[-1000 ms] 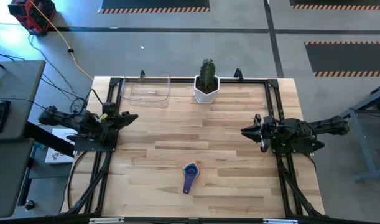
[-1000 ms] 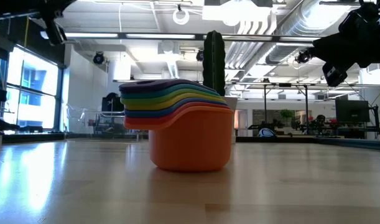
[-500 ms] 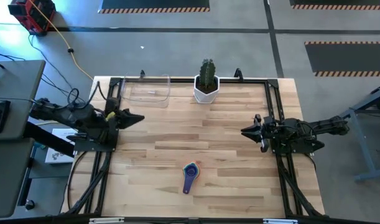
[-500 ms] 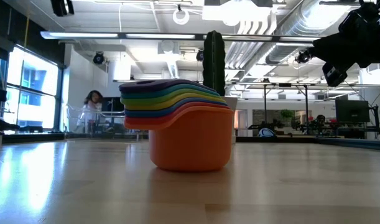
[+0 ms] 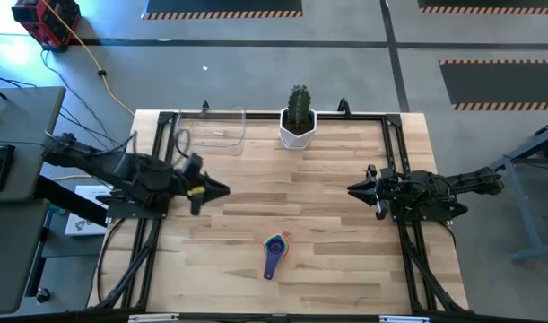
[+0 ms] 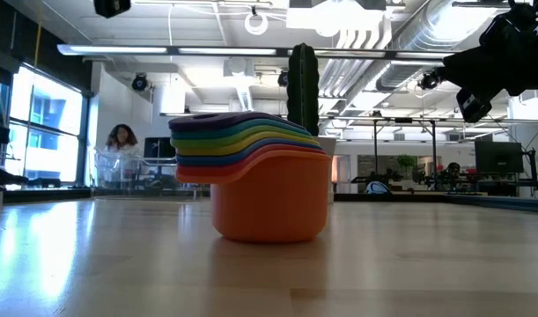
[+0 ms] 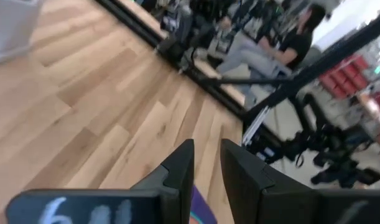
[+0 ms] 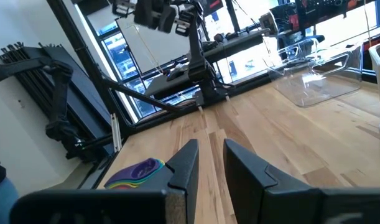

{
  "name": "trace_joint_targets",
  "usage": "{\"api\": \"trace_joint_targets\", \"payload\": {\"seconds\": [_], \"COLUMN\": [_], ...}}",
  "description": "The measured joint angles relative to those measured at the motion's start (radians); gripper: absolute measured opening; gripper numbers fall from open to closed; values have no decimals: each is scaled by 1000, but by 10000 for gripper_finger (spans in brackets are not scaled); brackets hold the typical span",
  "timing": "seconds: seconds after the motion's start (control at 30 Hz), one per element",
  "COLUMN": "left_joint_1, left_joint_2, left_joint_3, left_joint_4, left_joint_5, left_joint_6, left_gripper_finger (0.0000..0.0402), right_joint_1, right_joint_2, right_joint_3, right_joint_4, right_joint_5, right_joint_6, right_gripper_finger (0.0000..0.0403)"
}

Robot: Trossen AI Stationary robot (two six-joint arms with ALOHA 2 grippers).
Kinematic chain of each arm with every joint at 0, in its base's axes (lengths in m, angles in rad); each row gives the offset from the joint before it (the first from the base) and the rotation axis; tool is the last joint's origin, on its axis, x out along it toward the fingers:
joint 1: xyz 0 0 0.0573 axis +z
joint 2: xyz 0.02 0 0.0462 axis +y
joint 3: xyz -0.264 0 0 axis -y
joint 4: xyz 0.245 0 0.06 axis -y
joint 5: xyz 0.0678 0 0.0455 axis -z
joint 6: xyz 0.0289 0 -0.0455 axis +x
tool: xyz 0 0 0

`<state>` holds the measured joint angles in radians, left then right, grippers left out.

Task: Nest measuring cups in basket
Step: Put the nested measuring cups into the transparent bin

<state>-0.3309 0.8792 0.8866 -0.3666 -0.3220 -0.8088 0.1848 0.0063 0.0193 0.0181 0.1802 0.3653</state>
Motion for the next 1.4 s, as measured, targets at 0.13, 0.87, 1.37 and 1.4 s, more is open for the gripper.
{"api": "trace_joint_targets", "payload": {"seconds": [0.13, 0.87, 1.37, 1.4], "left_joint_1": [-28, -141, -76, -66], "left_joint_2": [88, 501, 648, 648], "left_joint_3": [35, 231, 231, 231], "left_joint_4": [-5, 123, 392, 390], "left_joint_5": [-1, -1, 263, 280], "left_joint_6": [1, -11, 442, 486], "left_gripper_finger": [59, 42, 42, 42], "right_joint_1": [0, 0, 0, 0], "right_joint_2": [0, 0, 0, 0], "right_joint_3": [0, 0, 0, 0], "right_joint_4": [0, 0, 0, 0], "right_joint_5": [0, 0, 0, 0], "right_joint_6": [0, 0, 0, 0], "right_gripper_finger": [67, 67, 67, 67]}}
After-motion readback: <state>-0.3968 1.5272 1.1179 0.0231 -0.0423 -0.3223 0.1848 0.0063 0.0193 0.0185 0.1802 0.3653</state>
